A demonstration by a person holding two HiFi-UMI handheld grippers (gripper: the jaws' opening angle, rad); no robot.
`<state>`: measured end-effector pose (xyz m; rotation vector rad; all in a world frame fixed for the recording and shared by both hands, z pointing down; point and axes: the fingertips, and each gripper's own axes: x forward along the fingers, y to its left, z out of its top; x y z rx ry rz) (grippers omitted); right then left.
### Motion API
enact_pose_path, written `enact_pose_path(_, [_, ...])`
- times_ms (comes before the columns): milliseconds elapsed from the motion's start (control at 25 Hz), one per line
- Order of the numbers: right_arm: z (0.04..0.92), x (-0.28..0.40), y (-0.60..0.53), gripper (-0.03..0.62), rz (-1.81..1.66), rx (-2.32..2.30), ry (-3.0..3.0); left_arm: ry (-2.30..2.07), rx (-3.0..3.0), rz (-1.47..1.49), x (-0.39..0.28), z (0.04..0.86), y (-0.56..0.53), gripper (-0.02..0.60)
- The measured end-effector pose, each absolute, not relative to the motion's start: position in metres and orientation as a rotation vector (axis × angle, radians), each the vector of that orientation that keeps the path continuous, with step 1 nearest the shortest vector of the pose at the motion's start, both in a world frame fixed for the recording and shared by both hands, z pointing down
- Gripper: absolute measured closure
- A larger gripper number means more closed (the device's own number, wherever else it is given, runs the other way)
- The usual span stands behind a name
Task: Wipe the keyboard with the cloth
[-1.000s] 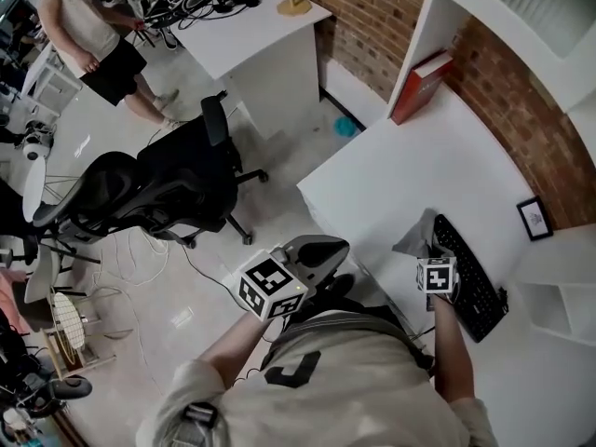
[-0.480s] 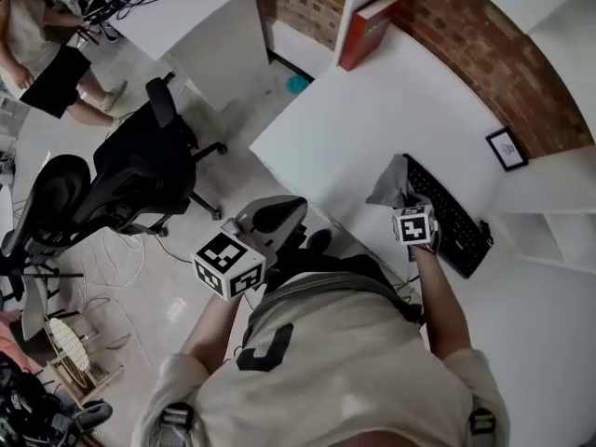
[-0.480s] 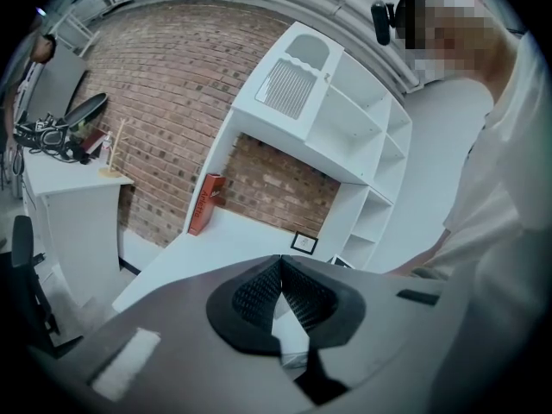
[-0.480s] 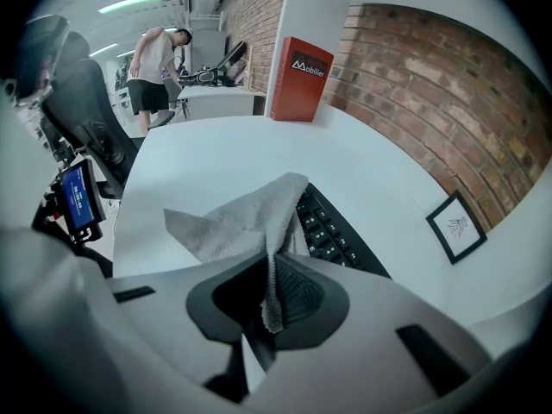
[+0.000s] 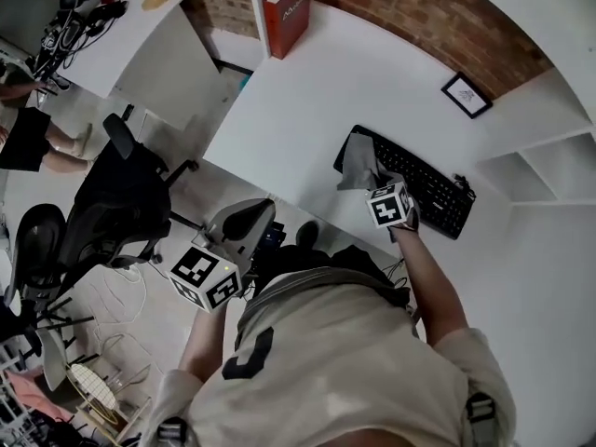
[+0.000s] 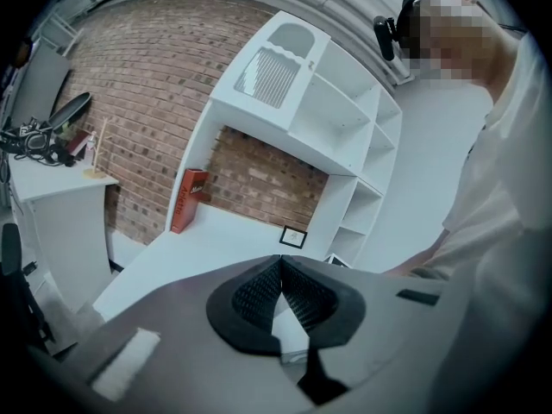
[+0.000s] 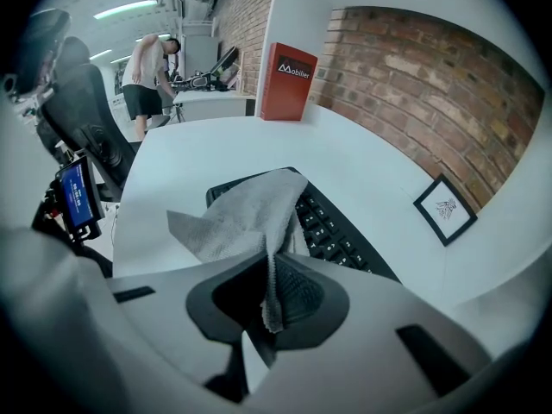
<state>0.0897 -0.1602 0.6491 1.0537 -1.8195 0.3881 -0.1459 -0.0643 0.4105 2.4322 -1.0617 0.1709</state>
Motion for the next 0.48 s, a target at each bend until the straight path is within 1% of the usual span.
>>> enact_pose_path(240, [0.653, 0.12, -0.148, 0.58, 0.388, 1.017, -1.848, -1.096, 2.455, 0.208, -0.102, 0.402, -0.056, 0.577])
enact_pose_path(480, [0.649, 0.135, -0.143, 0.58, 0.409, 1.007, -1.881, -1.22, 2.422, 0.188, -0.109, 0.383, -0.058, 0.577])
